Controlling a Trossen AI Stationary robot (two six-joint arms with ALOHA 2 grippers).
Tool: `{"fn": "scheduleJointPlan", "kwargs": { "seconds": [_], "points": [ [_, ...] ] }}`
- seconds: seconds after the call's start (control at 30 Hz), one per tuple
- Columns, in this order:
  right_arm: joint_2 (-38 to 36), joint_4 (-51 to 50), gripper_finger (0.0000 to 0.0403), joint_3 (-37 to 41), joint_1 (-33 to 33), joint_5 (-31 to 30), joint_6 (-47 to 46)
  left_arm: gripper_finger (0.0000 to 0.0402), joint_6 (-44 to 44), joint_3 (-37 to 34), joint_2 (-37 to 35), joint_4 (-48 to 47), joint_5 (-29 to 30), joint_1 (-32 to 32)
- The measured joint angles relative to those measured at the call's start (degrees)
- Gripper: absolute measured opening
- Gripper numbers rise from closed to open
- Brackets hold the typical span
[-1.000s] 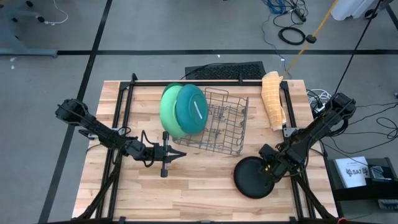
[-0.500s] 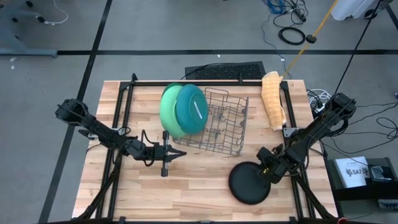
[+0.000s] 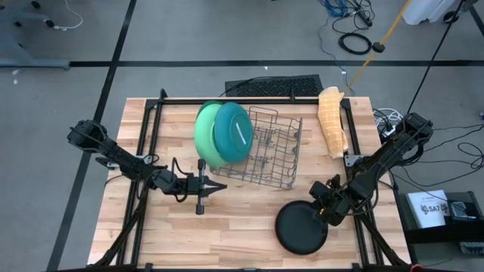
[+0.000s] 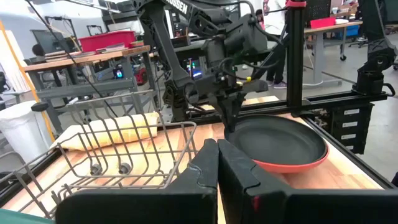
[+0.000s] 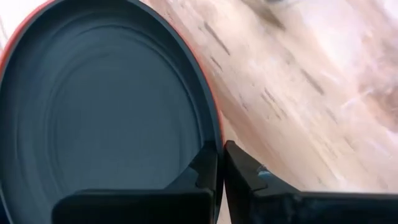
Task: Sort dishes
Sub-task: Put the black plate into the dish rack
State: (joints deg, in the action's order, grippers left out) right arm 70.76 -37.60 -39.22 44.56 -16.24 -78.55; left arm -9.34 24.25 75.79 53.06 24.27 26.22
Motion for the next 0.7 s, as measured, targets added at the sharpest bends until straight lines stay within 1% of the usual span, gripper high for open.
{"fn": "scheduleJointPlan", "kwargs": {
  "seconds": [0.23, 0.3, 0.4, 0.53, 0.7],
  "points": [
    [-0.1, -8.6, 0.0002, -6.2, -0.1, -3.5, 1.0, 0.0002, 0.0, 0.0, 0.0, 0.0, 0.0, 0.0],
    [-0.1, -10.3, 0.0002, -6.9, -0.6, -3.3, 0.4, 0.0002, 0.0, 0.0, 0.0, 0.0, 0.0, 0.0],
    [-0.1, -10.2, 0.0005, -6.9, -1.1, -3.0, 0.2, 0.0002, 0.0, 0.0, 0.0, 0.0, 0.0, 0.0],
    [-0.1, -7.4, 0.0006, -6.9, -1.6, -3.5, 2.0, 0.0002, 0.0, 0.0, 0.0, 0.0, 0.0, 0.0],
    [0.2, -8.2, 0.0003, -6.9, -2.9, -2.9, 1.6, 0.0002, 0.0, 0.0, 0.0, 0.0, 0.0, 0.0]
  ]
}}
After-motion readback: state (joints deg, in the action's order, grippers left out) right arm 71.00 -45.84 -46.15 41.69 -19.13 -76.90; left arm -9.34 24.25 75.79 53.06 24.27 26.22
